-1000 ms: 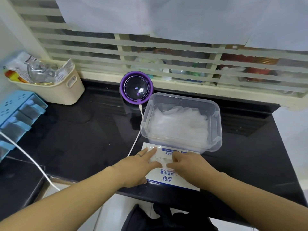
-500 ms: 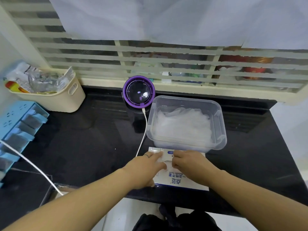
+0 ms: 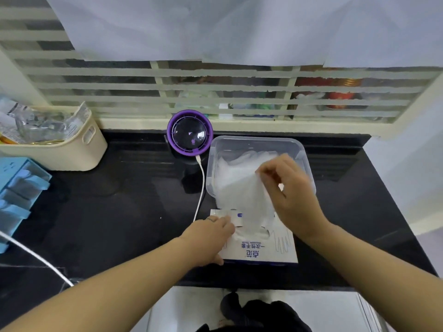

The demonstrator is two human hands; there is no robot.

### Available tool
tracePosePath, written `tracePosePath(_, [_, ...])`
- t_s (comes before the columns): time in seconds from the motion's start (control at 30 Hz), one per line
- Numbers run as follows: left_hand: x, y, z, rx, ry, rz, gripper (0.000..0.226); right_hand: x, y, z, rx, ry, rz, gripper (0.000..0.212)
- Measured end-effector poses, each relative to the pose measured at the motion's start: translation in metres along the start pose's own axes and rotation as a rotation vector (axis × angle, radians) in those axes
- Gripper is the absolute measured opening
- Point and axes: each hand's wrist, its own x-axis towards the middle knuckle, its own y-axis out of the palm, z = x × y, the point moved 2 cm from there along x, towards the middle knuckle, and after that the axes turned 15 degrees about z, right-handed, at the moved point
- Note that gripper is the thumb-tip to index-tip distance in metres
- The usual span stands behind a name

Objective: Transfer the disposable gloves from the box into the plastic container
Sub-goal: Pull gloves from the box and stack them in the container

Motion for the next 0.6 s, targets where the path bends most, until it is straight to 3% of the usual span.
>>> tracePosePath(0.1, [-0.013,-0.012,0.009,-0.279,0.08,0.037,0.07,0.021,-0.036,0.015,-0.027,-0.019,-0.069,0.007])
tracePosePath(0.2, [-0.039,-0.04,0.019,-0.65,0.175,0.063,0.06,0.035,-0.061,0.028,-0.105,0.009,0.009,0.004])
tracePosePath(0.3, [-0.064,-0.076,0.027,-1.187,0.463,0.038,0.046,0.045,-0.075,0.037,-0.134,0.013,0.113,0.005])
tracePosePath(0.33, [-0.07,-0.086,0.029,-1.399,0.571,0.006,0.048,0.048,-0.078,0.039,-0.171,-0.018,0.138,0.005])
tracePosePath(0.4, [-0.077,-0.101,0.032,-1.733,0.778,-0.051,0.081,0.051,-0.082,0.04,-0.299,-0.123,0.184,0.01])
tracePosePath(0.47, [-0.077,-0.111,0.035,-1.891,0.94,-0.07,0.108,0.052,-0.083,0.039,-0.415,-0.221,0.232,0.021])
tracePosePath(0.53, [-0.076,-0.122,0.035,-1.967,1.005,-0.092,0.103,0.053,-0.085,0.037,-0.5,-0.304,0.249,0.028])
tracePosePath(0.6, [-0.066,-0.131,0.036,-2.009,0.958,-0.161,0.085,0.057,-0.089,0.033,-0.559,-0.358,0.248,0.029])
